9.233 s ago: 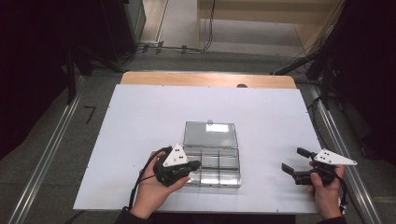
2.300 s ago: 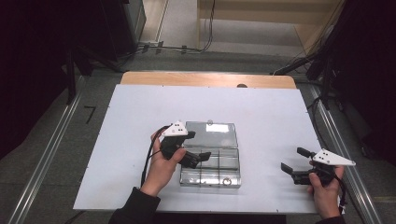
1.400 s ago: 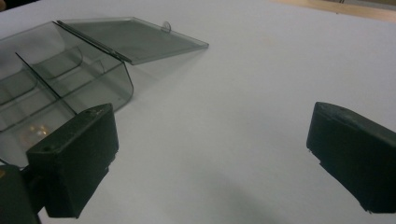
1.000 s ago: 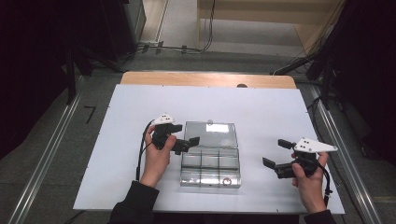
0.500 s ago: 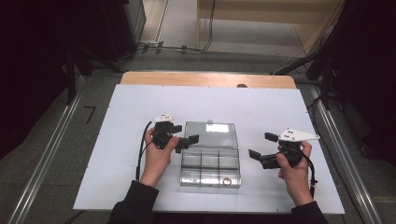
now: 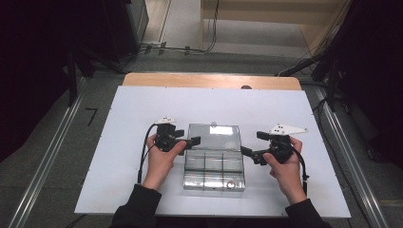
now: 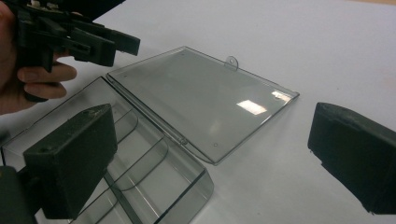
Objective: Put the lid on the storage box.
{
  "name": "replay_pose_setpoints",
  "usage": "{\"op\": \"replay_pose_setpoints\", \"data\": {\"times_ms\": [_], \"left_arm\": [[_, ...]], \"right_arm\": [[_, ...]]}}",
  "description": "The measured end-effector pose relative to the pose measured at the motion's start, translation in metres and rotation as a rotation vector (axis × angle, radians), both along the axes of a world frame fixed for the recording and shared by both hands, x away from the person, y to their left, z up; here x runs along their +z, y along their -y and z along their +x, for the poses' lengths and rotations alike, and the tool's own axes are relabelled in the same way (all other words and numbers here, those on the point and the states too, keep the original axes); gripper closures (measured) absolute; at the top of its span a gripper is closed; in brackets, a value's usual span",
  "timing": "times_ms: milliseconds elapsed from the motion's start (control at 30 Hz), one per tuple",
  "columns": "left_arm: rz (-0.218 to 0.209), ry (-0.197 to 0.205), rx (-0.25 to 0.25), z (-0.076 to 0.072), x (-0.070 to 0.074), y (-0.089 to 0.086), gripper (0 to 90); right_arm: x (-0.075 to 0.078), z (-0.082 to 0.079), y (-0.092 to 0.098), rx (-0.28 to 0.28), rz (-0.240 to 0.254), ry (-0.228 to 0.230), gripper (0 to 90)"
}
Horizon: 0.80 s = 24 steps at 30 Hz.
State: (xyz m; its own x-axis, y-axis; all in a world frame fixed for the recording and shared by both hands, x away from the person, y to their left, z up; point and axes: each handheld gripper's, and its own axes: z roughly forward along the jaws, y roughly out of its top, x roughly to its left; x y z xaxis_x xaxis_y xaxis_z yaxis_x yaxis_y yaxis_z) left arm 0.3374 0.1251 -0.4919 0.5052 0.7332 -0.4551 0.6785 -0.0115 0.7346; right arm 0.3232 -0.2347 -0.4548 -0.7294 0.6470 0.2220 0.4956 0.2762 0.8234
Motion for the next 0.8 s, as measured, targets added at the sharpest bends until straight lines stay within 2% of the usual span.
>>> {"op": "replay_pose_setpoints", "data": {"times_ms": [167,367,600,667,700,800], "left_arm": [[-0.001,-0.027,0.016,0.001,-0.003,-0.001,12.7],[0.020,-0.068,0.024,0.003,-0.007,0.000,16.6],[0.017,-0.092,0.023,0.004,-0.012,0.004,21.8],[0.026,-0.095,0.015,0.003,-0.013,0.005,23.5],[0.027,-0.097,0.014,0.003,-0.012,0.006,23.9],[0.022,-0.098,0.006,0.003,-0.013,0.008,25.5]], "right_arm": [[-0.006,0.007,-0.007,-0.003,0.005,-0.033,0.4],[-0.015,0.018,-0.011,-0.029,0.048,-0.111,4.1],[-0.030,0.024,-0.017,-0.072,0.003,-0.190,6.0],[-0.033,0.025,-0.021,-0.117,-0.011,-0.221,12.8],[-0.035,0.025,-0.021,-0.128,-0.015,-0.226,13.2],[-0.040,0.026,-0.024,-0.105,0.006,-0.262,13.8]]}}
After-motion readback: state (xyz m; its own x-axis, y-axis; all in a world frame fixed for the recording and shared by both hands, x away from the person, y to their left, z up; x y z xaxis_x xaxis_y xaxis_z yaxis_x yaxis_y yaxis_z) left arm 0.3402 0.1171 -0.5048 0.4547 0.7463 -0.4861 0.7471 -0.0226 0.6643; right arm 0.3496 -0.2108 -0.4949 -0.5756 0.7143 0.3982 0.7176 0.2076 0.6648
